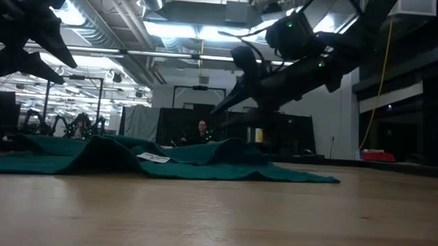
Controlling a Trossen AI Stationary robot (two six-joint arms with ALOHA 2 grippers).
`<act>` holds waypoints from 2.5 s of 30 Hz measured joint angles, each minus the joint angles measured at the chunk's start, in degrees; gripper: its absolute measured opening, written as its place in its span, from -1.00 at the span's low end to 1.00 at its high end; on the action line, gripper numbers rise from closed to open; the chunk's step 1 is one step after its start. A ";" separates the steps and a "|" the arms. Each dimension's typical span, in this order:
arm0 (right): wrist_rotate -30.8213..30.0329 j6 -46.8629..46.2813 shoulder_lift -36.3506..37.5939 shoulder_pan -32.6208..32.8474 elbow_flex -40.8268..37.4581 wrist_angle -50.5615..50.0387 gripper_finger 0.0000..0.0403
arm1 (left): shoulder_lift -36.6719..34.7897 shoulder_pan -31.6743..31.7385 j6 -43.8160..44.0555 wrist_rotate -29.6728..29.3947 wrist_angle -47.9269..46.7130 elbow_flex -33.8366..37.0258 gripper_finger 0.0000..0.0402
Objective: Fold microfiber towels
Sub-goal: Fold the black towel on the table
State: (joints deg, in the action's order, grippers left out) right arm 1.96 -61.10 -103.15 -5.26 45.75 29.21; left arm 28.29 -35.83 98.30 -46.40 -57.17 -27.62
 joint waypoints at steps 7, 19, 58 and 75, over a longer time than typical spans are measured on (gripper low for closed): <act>0.46 0.02 -3.33 -0.63 3.19 0.28 -0.25 | 0.00 0.00 0.11 0.31 0.08 0.00 -0.04; 0.80 0.20 -3.48 -3.17 3.33 -6.08 -0.21 | 0.00 0.00 -0.74 2.04 0.15 0.02 -0.04; 3.43 -0.66 -6.67 -6.86 3.28 -4.03 -0.29 | -0.02 0.00 -0.03 2.61 0.14 0.02 -0.04; 14.55 2.01 -13.58 -8.83 15.62 -2.04 -0.96 | -0.02 0.00 -0.02 3.02 0.13 0.07 -0.04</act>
State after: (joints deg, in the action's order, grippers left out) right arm 16.50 -59.09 -116.73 -14.08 61.37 27.18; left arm 28.27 -35.83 98.28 -43.38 -57.03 -27.55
